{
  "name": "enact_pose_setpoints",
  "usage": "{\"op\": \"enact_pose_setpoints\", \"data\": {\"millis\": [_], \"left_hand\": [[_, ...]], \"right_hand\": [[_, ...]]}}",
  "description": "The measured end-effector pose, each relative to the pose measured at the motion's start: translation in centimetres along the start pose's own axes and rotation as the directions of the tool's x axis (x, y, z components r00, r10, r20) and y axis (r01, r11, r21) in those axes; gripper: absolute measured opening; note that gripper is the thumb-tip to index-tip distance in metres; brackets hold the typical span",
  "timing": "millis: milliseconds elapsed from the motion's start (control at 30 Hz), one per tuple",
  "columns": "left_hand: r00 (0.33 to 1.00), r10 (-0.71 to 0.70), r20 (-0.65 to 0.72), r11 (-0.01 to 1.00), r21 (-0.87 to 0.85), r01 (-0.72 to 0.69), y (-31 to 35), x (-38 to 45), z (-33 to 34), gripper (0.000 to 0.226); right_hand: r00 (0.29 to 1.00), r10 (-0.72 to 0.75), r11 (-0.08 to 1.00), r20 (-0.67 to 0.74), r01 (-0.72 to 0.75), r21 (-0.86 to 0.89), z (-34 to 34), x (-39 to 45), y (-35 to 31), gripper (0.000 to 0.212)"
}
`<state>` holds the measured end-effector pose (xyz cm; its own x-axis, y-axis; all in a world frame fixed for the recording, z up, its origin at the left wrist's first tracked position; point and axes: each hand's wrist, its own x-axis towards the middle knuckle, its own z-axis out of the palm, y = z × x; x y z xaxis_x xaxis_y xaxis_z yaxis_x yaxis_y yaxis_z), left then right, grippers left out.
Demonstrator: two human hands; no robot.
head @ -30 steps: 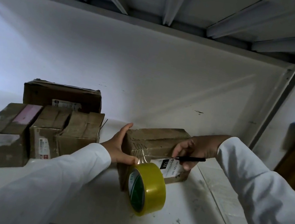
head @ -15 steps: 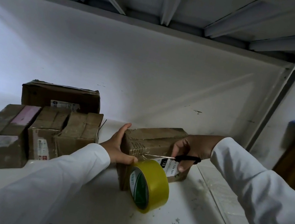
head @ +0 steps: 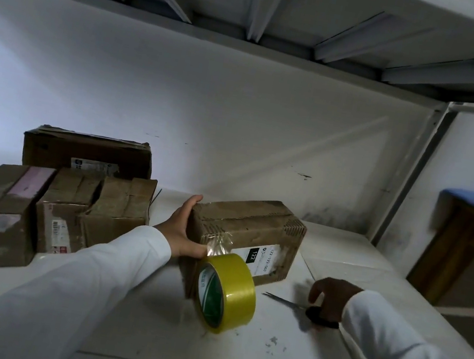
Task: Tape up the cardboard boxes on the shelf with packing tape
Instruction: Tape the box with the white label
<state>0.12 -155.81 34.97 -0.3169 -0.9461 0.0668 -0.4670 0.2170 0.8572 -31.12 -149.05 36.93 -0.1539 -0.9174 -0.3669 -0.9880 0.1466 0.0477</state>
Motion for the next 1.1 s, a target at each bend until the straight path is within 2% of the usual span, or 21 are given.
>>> {"op": "enact_pose_setpoints", "data": {"millis": [100,133,200,233,267,300,333,367,400,467,533,633,767,900,967,1100], "left_hand": [[1.000,-0.008,-0.011,1.000,0.006,0.008,0.1,-0.1,0.1,0.135],[1.000,-0.013,-0.016,1.000,0.007,0.013,0.1,-0.2,0.1,0.134],[0.999,-0.023,-0.025,1.000,0.008,0.023,0.2,-0.2,0.1,0.129],[0.999,-0.027,-0.025,1.000,0.008,0.028,0.2,-0.2,0.2,0.128],[0.999,-0.028,-0.022,1.000,0.013,0.028,0.3,-0.2,0.2,0.127],[0.999,-0.028,-0.023,0.999,0.016,0.028,0.3,-0.2,0.2,0.128],[0.999,-0.028,-0.027,1.000,0.012,0.029,0.3,-0.2,0.2,0.129],[0.999,-0.032,-0.034,0.999,0.004,0.032,0.4,-0.2,0.2,0.129],[0.998,-0.038,-0.045,0.999,-0.002,0.038,0.4,-0.2,0.3,0.128],[0.996,-0.051,-0.080,0.999,-0.002,0.051,0.5,-0.4,0.5,0.125],[0.992,-0.057,-0.116,0.998,0.001,0.057,0.6,-0.6,0.7,0.125],[0.990,-0.045,-0.134,0.999,0.001,0.045,0.5,-0.7,0.8,0.123],[0.986,-0.037,-0.161,0.999,0.031,0.043,0.4,-0.7,1.2,0.113],[0.956,-0.101,-0.275,0.993,-0.084,0.081,-0.1,-1.1,0.8,0.109],[0.948,-0.105,-0.300,0.992,-0.097,0.079,-0.4,-1.3,0.3,0.108],[0.982,-0.098,-0.161,0.990,0.084,0.113,1.1,-1.7,0.5,0.118]], "right_hand": [[1.000,-0.002,0.994,0.022,0.004,-0.111,0.2,-0.1,-1.0,0.044],[1.000,-0.021,0.992,-0.020,0.019,-0.129,-0.2,-0.4,-1.5,0.042],[0.982,-0.046,0.999,-0.182,0.040,-0.036,-0.7,-0.9,-3.0,0.033],[0.968,-0.081,0.989,-0.237,0.108,0.103,-0.8,-1.2,-4.0,0.029],[0.959,-0.141,0.923,-0.247,0.217,0.318,-0.6,-1.5,-5.3,0.028],[0.953,-0.209,0.774,-0.221,0.300,0.558,-0.6,-2.1,-6.8,0.029],[0.946,-0.277,0.598,-0.169,0.307,0.740,-0.5,-2.7,-8.4,0.030],[0.941,-0.316,0.480,-0.124,0.271,0.834,-0.6,-2.9,-9.7,0.031],[0.942,-0.320,0.431,-0.095,0.235,0.871,-0.8,-3.0,-10.8,0.032],[0.951,-0.300,0.379,-0.073,0.189,0.906,-1.2,-3.2,-12.3,0.026],[0.932,-0.360,0.251,-0.045,0.143,0.957,-1.6,-3.3,-13.0,0.014],[0.901,-0.435,0.199,-0.005,0.102,0.975,-1.6,-3.3,-13.0,0.014],[0.920,-0.392,0.076,0.010,0.022,0.997,-1.3,-3.0,-12.7,0.014],[0.941,-0.307,0.079,0.138,-0.120,0.990,1.3,-3.3,-11.7,0.022],[0.951,-0.282,0.053,0.125,-0.114,0.992,1.7,-3.3,-10.8,0.030],[0.979,-0.199,0.018,0.046,-0.043,0.999,0.1,-3.4,-8.5,0.022]]}}
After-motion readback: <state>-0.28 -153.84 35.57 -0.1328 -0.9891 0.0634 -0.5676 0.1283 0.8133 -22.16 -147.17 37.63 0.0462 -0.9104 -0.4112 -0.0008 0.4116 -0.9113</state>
